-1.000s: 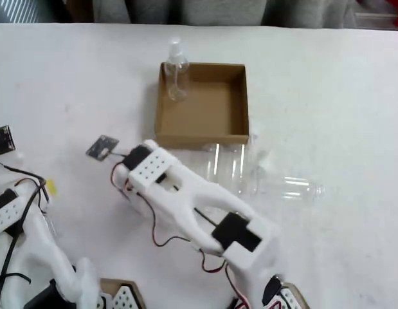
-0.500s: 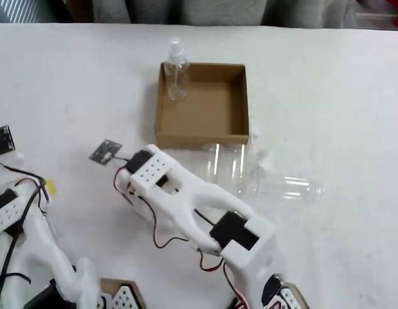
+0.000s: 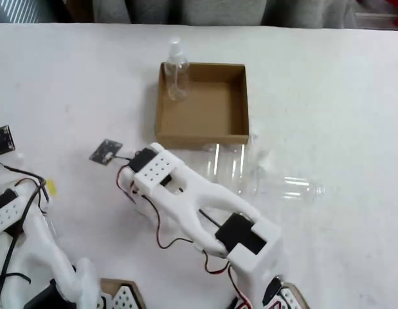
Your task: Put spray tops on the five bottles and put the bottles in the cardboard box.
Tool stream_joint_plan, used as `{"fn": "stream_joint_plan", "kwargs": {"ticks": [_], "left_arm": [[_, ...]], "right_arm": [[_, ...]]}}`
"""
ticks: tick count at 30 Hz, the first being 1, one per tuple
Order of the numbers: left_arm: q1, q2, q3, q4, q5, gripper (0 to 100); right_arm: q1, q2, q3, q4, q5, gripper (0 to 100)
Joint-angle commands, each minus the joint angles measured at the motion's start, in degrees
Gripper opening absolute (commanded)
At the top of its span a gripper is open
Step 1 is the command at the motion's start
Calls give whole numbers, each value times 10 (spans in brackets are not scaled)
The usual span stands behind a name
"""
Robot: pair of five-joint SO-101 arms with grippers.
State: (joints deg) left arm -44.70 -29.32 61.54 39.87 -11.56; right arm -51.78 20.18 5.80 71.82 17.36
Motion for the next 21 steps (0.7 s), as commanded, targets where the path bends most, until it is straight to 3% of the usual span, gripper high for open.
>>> {"fn": "stream_joint_plan", "kwargs": {"ticks": [1, 16, 21], "left_arm": [[7, -19, -4, -11, 2, 169], [7, -19, -4, -11, 2, 169], [7, -19, -4, -10, 2, 169]], "right_arm": [[2, 8, -8, -7, 50, 163], [2, 22, -8, -31, 78, 215], [2, 22, -7, -32, 94, 139]]}}
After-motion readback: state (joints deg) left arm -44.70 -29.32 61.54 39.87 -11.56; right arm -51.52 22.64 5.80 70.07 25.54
